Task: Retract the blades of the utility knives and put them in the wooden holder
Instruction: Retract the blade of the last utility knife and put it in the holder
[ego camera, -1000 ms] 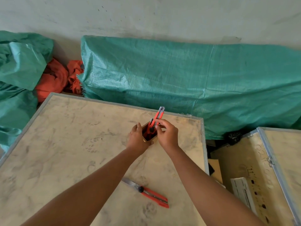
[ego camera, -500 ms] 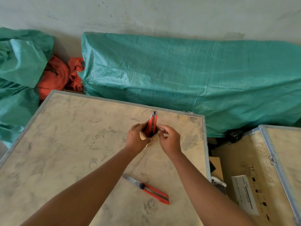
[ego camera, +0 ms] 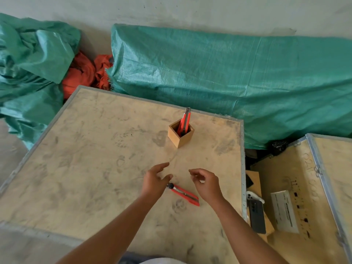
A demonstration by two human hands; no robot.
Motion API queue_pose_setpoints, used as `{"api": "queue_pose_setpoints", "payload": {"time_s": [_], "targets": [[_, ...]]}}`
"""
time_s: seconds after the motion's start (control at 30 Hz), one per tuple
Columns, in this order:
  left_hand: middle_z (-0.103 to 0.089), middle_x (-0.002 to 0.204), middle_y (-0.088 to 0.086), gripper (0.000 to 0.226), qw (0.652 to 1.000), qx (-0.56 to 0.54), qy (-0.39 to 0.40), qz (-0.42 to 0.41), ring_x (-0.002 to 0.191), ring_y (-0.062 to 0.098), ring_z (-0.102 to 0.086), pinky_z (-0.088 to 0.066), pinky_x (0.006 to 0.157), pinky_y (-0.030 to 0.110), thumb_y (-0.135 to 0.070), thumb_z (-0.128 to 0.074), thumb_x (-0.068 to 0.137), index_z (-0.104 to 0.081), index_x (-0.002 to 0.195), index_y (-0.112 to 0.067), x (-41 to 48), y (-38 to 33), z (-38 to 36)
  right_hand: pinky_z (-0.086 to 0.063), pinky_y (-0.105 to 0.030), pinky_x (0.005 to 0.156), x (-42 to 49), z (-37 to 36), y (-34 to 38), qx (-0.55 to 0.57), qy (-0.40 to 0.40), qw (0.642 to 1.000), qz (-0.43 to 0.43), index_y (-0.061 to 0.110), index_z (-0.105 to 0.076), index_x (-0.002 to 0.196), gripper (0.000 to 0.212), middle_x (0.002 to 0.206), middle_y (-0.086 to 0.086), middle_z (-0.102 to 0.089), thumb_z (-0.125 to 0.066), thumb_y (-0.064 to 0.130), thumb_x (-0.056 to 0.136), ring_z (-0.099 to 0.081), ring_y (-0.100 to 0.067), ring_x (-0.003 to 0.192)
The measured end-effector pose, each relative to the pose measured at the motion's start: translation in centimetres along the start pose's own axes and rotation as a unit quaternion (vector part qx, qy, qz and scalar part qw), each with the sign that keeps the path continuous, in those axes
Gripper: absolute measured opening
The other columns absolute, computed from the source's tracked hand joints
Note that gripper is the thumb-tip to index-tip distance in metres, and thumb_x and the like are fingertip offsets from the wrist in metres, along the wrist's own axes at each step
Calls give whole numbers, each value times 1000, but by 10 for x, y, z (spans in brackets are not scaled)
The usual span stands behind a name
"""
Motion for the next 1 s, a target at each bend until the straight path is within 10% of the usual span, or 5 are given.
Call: {"api": "queue_pose_setpoints", "payload": {"time_s": [0.43,0.57,1.0], "targets": [[-69,124,0,35,997,30,-64,26,100,11,-62,-42,88,19,-1,-66,86,-71,118,-15,0,56,-13,-46,3,81,-6,-69,-6,-80,184,980,-10,8,-75,121,27,121,-7,-74,-67,6,95,-69,-16,111],[-69,125,2,27,996,64,-56,5,108,19,-67,-50,95,26,-8,-74,84,-75,111,-11,9,66,-10,-59,-30,92,-5,-77,-3,-123,208,970,27,16,-77,118,28,115,-6,-78,-71,16,90,-73,-18,105],[-74,112,-3,18,992,104,4,-71,76,3,-66,-53,80,15,-8,-79,80,-79,98,-11,-2,42,17,-60,-35,86,-21,-74,6,-35,244,968,-58,31,-76,111,30,100,8,-74,-75,13,87,-71,-16,94]]}}
Point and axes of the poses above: each hand's wrist, its own x-axis towards the middle knuckle, its own z-axis out of the back of the hand, y = z × x, the point moved 5 cm from there along x, towards the middle knuckle
